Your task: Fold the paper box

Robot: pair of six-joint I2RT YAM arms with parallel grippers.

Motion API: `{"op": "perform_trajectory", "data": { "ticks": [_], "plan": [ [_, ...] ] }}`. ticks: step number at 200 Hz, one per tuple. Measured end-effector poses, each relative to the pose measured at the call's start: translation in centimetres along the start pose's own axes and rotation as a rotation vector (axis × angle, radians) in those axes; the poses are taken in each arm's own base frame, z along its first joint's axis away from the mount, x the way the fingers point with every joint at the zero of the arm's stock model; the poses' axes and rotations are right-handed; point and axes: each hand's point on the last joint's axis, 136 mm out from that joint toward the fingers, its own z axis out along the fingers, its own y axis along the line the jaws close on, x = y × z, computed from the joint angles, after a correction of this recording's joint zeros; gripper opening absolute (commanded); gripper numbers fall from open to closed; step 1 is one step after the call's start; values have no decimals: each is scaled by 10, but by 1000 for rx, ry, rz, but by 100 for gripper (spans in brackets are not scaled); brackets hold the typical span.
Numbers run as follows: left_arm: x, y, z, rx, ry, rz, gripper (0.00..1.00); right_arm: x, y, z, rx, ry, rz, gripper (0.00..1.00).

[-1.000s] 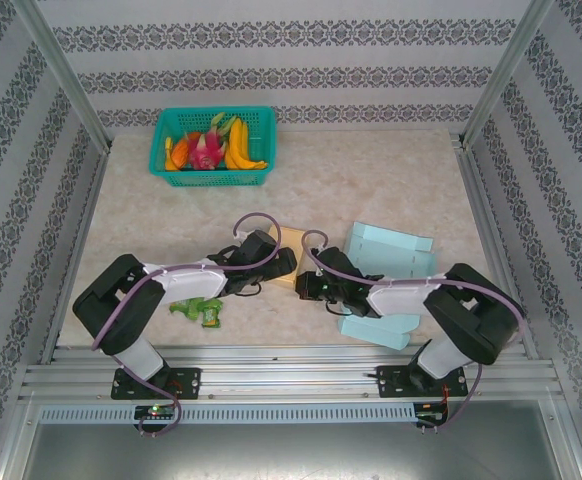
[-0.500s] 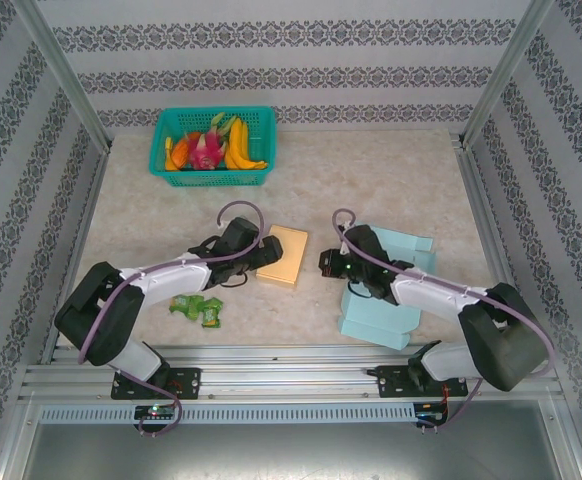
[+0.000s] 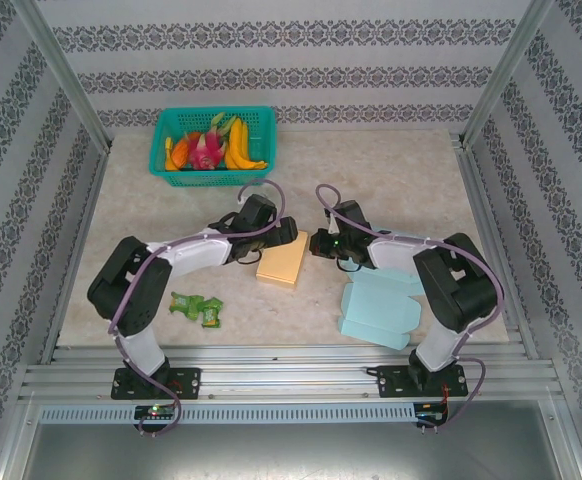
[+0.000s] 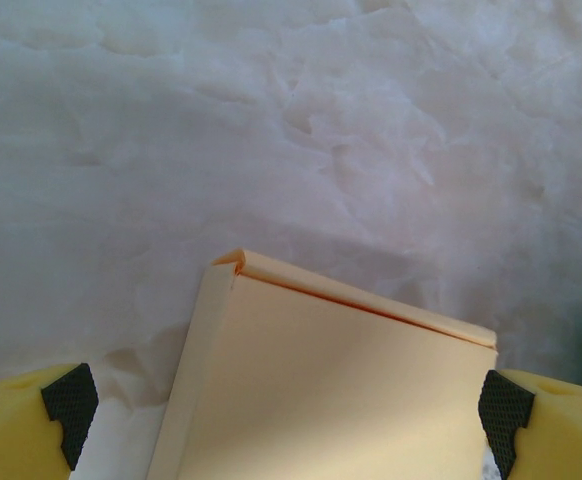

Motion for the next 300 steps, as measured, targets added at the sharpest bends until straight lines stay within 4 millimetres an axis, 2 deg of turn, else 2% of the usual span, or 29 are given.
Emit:
{"op": "perform_trajectory", "data": {
  "ticks": [50,86,113,139,157,176,198,212,225,241,264,279,300],
  "plan": [
    [21,-6,26,44,103,1,99,3,1,16,-35,28,12,0],
    [12,-14,31,60,96,-7,99,-4,6,17,-50,-12,53,0],
    [8,-14,37,35,98,-6,99,2,3,19,-32,-42,82,0],
    [0,-16,34,14,92,-6,99,17,6,8,-10,-74,64,0],
    [-10,-15,33,14,76,-17,99,30,16,-5,-23,-96,26,0],
    [-22,-2,32,-24,47,-36,100,39,24,-17,-30,-121,-21,0],
    [-35,27,21,-122,8,-64,100,40,21,-27,-2,-152,-78,12],
    [-41,43,3,-172,-19,-83,100,38,16,-34,32,-169,-120,23],
    [-42,51,-18,-188,-44,-105,100,36,13,-41,60,-183,-152,38],
    [-36,55,-46,-170,-66,-138,100,31,14,-49,90,-195,-215,55],
    [-13,61,-74,-130,-73,-197,100,15,23,-56,103,-197,-295,58],
    [12,64,-79,-116,-44,-225,100,-3,34,-57,91,-197,-335,59],
    [48,64,-75,-99,15,-254,99,-27,44,-52,66,-193,-367,59]
  ]
}}
